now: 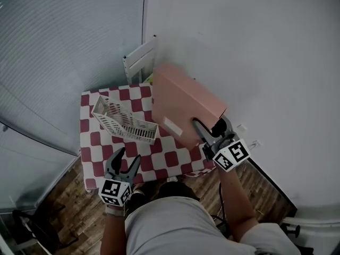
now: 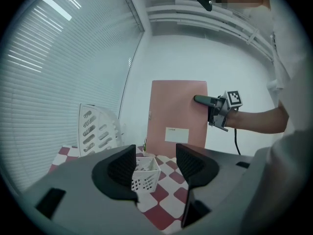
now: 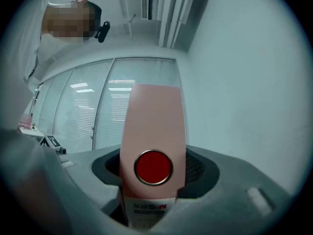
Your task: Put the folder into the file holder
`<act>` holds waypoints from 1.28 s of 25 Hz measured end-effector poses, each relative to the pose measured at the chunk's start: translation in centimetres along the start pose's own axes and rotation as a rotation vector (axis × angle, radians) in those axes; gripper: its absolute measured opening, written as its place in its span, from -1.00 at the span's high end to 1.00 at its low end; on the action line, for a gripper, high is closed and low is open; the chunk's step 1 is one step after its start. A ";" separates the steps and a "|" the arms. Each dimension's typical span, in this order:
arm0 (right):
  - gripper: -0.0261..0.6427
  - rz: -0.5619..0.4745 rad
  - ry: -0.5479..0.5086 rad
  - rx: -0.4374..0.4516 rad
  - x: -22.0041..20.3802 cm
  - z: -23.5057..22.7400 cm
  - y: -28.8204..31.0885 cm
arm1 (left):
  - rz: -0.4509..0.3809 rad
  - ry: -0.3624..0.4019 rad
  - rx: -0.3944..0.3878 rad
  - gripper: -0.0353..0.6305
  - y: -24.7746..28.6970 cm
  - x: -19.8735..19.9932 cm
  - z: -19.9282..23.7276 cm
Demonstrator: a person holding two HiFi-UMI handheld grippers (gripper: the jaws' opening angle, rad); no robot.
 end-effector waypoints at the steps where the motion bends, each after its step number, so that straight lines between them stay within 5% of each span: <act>1: 0.12 -0.005 0.005 0.025 0.3 -0.3 0.3 | 0.000 -0.003 0.013 0.17 0.2 0.1 -0.2; 16: 0.12 -0.027 0.100 0.327 0.8 -0.5 5.0 | -0.005 -0.037 0.189 0.17 0.1 0.2 -1.2; 32: 0.12 -0.037 0.085 0.474 -0.9 0.4 9.3 | -0.003 -0.058 0.325 0.17 -2.0 -0.2 -0.6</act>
Point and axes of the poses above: the fingertips, and each gripper's own axes: y forward along the fingers, z to its left, x out of its top, the point moved 6 cm from there along -y, backward along the fingers, and after that the axes turned 15 degrees about x, right-handed, at the moved point
